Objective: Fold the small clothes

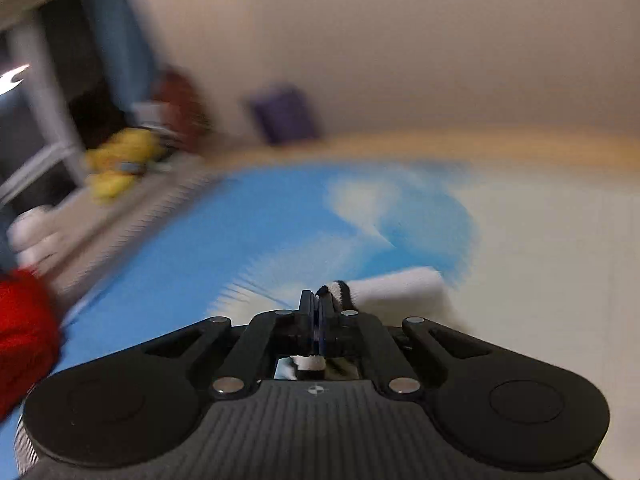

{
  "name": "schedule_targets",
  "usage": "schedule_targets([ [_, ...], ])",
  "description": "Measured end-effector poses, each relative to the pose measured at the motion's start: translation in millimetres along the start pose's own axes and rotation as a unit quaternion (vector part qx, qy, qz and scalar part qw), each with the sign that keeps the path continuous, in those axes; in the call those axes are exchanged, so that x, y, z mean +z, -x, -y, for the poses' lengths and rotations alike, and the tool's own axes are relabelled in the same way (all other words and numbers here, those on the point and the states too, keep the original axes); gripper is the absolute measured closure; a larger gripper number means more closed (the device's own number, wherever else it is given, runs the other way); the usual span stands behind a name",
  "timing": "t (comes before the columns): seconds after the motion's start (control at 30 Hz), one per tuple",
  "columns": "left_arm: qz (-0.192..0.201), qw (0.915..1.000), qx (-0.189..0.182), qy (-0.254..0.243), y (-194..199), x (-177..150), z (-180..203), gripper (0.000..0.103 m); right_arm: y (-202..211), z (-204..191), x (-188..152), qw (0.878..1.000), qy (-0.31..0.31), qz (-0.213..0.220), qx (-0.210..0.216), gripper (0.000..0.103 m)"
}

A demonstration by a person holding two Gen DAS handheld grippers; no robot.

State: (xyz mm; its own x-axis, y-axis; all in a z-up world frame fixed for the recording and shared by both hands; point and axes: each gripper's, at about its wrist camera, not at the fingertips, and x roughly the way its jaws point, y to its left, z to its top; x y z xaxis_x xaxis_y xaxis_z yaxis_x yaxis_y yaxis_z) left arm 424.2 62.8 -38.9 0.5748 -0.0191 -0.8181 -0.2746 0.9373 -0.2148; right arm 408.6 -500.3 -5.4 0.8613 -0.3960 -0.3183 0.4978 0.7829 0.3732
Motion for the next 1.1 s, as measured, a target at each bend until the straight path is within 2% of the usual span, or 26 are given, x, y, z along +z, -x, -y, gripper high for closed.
schedule_targets([
  [0.07,0.011,0.9996,0.002,0.027,8,10,-18,0.051,44,-66,0,0.992,0.082,0.04,0.09,0.102],
  [0.1,0.016,0.999,0.005,0.042,12,14,-27,0.051,67,-98,-5,0.982,0.11,0.049,0.145,0.102],
  [0.13,0.021,0.9982,0.006,0.056,16,18,-35,0.051,89,-129,-14,0.967,0.133,0.043,0.211,0.1],
  [0.17,0.026,0.9971,0.007,0.072,19,22,-44,0.051,106,-157,-26,0.948,0.146,0.011,0.282,0.097],
  [0.2,0.032,0.9959,0.01,0.084,22,26,-53,0.051,114,-177,-37,0.924,0.147,-0.049,0.348,0.084],
  [0.23,0.035,0.995,0.013,0.093,24,29,-59,0.051,118,-194,-53,0.894,0.133,-0.125,0.41,0.078],
  [0.27,0.036,0.9942,0.015,0.101,26,31,-66,0.051,121,-203,-66,0.878,0.12,-0.167,0.432,0.074],
  [0.3,0.037,0.9933,0.016,0.108,27,33,-72,0.051,123,-211,-80,0.868,0.113,-0.206,0.439,0.073],
  [0.33,0.036,0.9926,0.016,0.115,28,33,-78,0.051,123,-215,-89,0.864,0.11,-0.234,0.433,0.072],
  [0.4,0.032,0.9919,0.016,0.122,28,34,-86,0.051,115,-213,-101,0.873,0.083,-0.277,0.393,0.066],
  [0.47,0.028,0.9923,0.013,0.12,27,33,-88,0.051,103,-202,-103,0.887,0.052,-0.295,0.35,0.065],
  [0.53,0.024,0.9934,0.01,0.112,24,31,-86,0.051,93,-189,-108,0.908,0.04,-0.288,0.303,0.065],
  [0.6,0.012,0.9937,0.001,0.112,16,27,-83,0.052,72,-175,-116,0.925,0.027,-0.304,0.225,0.063],
  [0.63,0.005,0.9938,-0.003,0.111,10,24,-81,0.053,66,-169,-123,0.927,0.021,-0.318,0.195,0.063],
  [0.73,-0.012,0.9943,-0.024,0.103,-11,16,-74,0.053,42,-149,-136,0.926,0.01,-0.36,0.112,0.063],
  [0.87,-0.058,0.9883,-0.055,0.13,-48,3,-69,0.053,23,-133,-165,0.912,0.029,-0.403,0.068,0.063],
  [0.97,-0.085,0.9851,-0.051,0.141,-69,-6,-64,0.053,12,-116,-175,0.897,-0.003,-0.437,0.063,0.062],
  [1.1,-0.077,0.9858,-0.046,0.142,-83,-9,-56,0.053,8,-108,-169,0.891,-0.029,-0.447,0.07,0.061],
])
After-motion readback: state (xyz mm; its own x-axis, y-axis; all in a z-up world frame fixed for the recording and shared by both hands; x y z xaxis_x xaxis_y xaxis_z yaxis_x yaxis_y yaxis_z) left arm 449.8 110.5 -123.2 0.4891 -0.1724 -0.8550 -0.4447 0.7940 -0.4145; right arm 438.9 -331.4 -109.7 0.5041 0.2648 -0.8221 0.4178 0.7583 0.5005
